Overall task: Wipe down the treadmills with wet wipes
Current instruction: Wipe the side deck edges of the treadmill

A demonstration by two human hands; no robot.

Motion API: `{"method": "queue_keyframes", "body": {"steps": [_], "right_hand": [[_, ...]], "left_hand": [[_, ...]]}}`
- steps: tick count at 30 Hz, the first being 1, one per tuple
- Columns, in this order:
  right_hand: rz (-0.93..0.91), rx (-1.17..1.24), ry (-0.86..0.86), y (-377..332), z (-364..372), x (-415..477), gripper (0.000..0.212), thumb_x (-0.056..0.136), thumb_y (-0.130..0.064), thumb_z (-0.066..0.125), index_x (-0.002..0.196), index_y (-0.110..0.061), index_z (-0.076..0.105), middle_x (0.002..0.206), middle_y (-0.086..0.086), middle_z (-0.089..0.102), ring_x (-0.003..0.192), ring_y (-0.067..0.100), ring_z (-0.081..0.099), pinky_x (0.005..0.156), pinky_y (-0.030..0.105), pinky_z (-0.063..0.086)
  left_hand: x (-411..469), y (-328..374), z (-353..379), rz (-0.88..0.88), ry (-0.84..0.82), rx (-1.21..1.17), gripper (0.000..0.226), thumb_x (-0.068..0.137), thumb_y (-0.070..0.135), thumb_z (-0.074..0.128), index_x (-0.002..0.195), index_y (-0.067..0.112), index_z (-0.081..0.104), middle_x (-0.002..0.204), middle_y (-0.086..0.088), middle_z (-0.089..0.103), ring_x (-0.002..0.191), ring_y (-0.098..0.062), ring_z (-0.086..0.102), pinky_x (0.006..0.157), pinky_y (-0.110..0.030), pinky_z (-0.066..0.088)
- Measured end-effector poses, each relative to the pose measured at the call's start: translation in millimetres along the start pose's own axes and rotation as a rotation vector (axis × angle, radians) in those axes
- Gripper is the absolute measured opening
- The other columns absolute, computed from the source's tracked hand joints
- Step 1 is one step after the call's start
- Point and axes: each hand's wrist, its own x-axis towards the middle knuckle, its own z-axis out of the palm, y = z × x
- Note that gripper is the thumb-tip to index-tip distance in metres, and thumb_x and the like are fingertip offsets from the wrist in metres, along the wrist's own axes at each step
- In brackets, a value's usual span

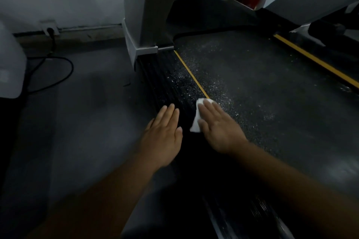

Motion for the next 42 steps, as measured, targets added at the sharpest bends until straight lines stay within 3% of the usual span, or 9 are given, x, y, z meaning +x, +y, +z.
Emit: {"method": "queue_keyframes", "body": {"steps": [6,10,13,16,21,29,34,38,42], "right_hand": [[-0.242,0.12,0.027,-18,-3,-43,0.061,0.101,-0.045,0.024,0.153,-0.018,0.042,0.16,0.0,0.037,0.149,0.018,0.03,0.121,0.031,0.02],[-0.137,0.314,0.116,-10,-16,-54,0.033,0.1,-0.024,0.049,0.131,-0.022,0.06,0.124,-0.005,0.066,0.112,0.01,0.062,0.093,0.021,0.047],[-0.167,0.101,0.152,-22,-6,-32,0.046,0.09,-0.017,0.048,0.131,0.0,0.06,0.137,0.017,0.059,0.126,0.029,0.057,0.109,0.024,0.034],[-0.116,0.046,0.213,-32,-3,6,0.055,0.088,-0.025,0.033,0.119,0.008,0.063,0.126,0.028,0.064,0.12,0.042,0.06,0.105,0.042,0.044],[-0.094,0.008,0.252,-35,5,-11,0.029,0.1,-0.017,0.045,0.115,0.001,0.063,0.121,0.02,0.064,0.117,0.034,0.06,0.104,0.036,0.043],[-0.009,-0.061,0.208,-45,3,15,0.049,0.094,-0.018,0.033,0.11,0.013,0.068,0.115,0.028,0.068,0.117,0.041,0.063,0.103,0.046,0.05],[-0.035,-0.012,0.244,-22,8,-24,0.051,0.099,-0.027,0.035,0.13,0.005,0.061,0.136,0.022,0.06,0.131,0.032,0.055,0.117,0.029,0.024],[0.109,0.013,0.121,-28,13,25,0.081,0.093,-0.045,0.001,0.15,-0.002,0.039,0.158,0.018,0.037,0.15,0.03,0.027,0.123,0.044,0.024],[-0.079,0.01,0.103,-27,8,-25,0.069,0.1,-0.043,0.013,0.153,-0.007,0.039,0.16,0.016,0.035,0.15,0.031,0.028,0.121,0.045,0.027]], "left_hand": [[2,-2,-4,-0.003,-0.013,0.022,0.085,0.085,0.052,-0.01,0.163,0.02,0.005,0.17,0.006,-0.009,0.155,-0.009,-0.011,0.123,-0.03,0.004],[1,-1,-2,-0.008,-0.019,-0.005,0.077,0.091,0.049,0.0,0.163,0.02,0.004,0.169,0.008,-0.01,0.154,-0.009,-0.013,0.125,-0.031,0.006],[3,-1,0,-0.004,-0.011,0.005,0.089,0.082,0.054,-0.011,0.163,0.02,0.005,0.17,0.006,-0.008,0.155,-0.009,-0.012,0.125,-0.03,0.006],[4,-2,0,-0.005,-0.014,0.006,0.085,0.086,0.052,-0.007,0.163,0.019,0.006,0.17,0.006,-0.008,0.155,-0.009,-0.012,0.124,-0.028,0.003],[4,-4,-4,0.005,-0.036,0.009,0.082,0.088,0.053,-0.007,0.162,0.019,0.001,0.169,0.005,-0.012,0.154,-0.009,-0.014,0.126,-0.03,0.004],[5,-5,-2,0.007,-0.013,0.013,0.092,0.08,0.054,-0.011,0.163,0.02,0.008,0.17,0.006,-0.006,0.155,-0.01,-0.009,0.125,-0.031,0.008],[5,-2,-4,0.001,-0.029,0.039,0.092,0.08,0.054,-0.011,0.163,0.019,0.008,0.17,0.004,-0.005,0.156,-0.012,-0.007,0.125,-0.036,0.012],[7,2,-8,-0.029,-0.056,0.047,0.066,0.103,0.046,0.015,0.162,0.02,0.007,0.17,0.004,-0.005,0.156,-0.013,-0.009,0.125,-0.038,0.012],[10,2,-13,-0.028,-0.09,0.077,0.062,0.107,0.042,0.026,0.162,0.024,0.005,0.17,0.005,-0.007,0.155,-0.014,-0.009,0.125,-0.043,0.01]]}}
